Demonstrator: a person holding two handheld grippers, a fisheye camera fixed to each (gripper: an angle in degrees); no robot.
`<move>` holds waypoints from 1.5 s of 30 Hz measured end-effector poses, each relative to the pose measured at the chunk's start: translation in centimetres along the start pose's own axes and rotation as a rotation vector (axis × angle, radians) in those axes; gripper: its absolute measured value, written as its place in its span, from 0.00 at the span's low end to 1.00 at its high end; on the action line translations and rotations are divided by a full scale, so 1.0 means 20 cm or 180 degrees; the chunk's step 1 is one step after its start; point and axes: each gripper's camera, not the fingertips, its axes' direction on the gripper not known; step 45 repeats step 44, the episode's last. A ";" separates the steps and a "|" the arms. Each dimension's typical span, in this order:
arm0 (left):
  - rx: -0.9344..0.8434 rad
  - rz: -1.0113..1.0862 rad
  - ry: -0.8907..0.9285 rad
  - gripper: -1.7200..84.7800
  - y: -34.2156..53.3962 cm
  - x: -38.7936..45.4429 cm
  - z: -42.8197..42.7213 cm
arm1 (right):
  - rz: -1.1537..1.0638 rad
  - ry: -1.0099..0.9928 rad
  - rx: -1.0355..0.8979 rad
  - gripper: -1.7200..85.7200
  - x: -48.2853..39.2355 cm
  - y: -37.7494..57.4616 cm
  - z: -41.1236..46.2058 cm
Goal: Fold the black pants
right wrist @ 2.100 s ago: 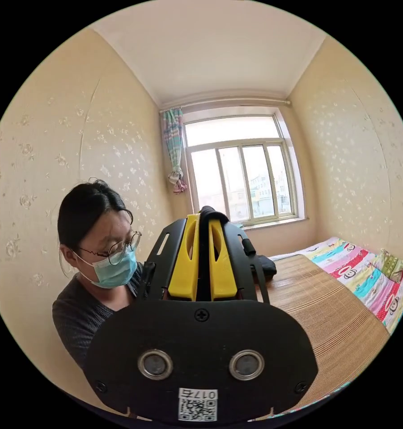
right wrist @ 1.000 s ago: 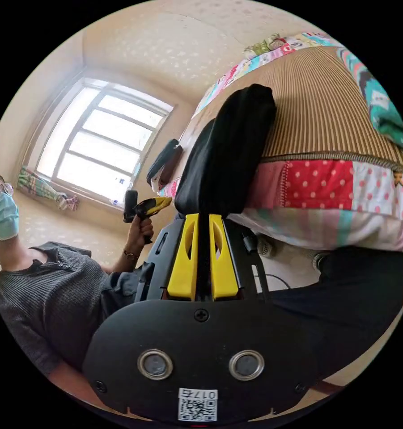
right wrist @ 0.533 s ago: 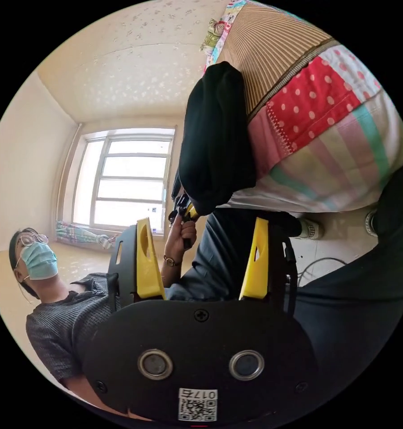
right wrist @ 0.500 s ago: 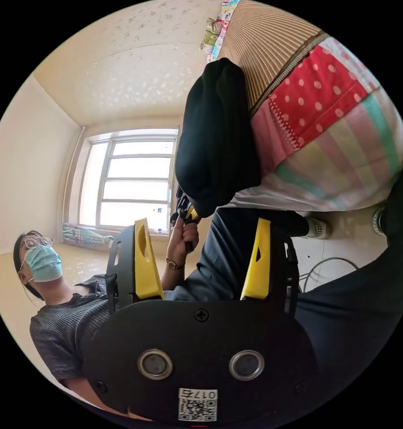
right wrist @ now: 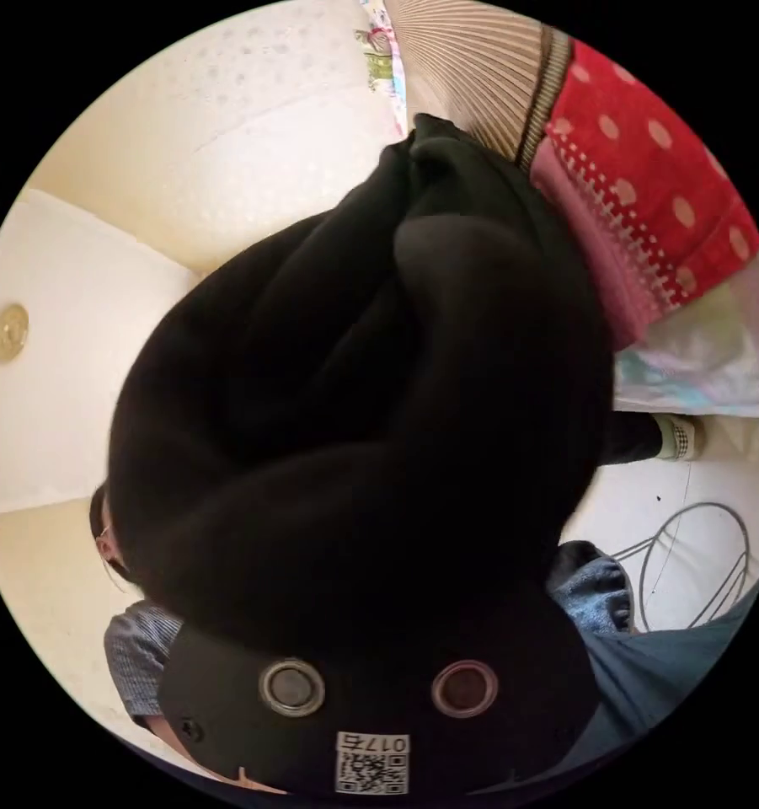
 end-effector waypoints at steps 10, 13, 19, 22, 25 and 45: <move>0.0675 0.0926 0.0721 0.12 0.09 0.35 -0.29 | -0.1918 0.0633 0.0094 0.13 -0.80 -0.14 -0.09; 0.0726 0.0824 0.0632 0.12 0.13 0.32 -0.29 | -0.2380 0.0908 0.0295 0.13 -1.08 -0.29 -0.10; 0.0545 0.0425 0.0846 0.12 0.16 0.19 -0.20 | -0.2584 0.1155 0.1530 0.14 -1.26 -0.41 -0.26; 0.0382 0.0269 0.0921 0.12 0.14 0.15 -0.14 | -0.2010 0.1664 0.1985 0.14 -1.00 -0.46 -0.31; 0.0231 0.0145 0.1022 0.12 0.11 0.12 -0.07 | -0.1112 0.2037 0.2464 0.12 -0.49 -0.46 -0.37; 0.0700 -0.0028 -0.0423 0.03 -0.22 -0.07 0.08 | -0.0938 0.4614 0.0433 0.03 0.16 -0.49 1.14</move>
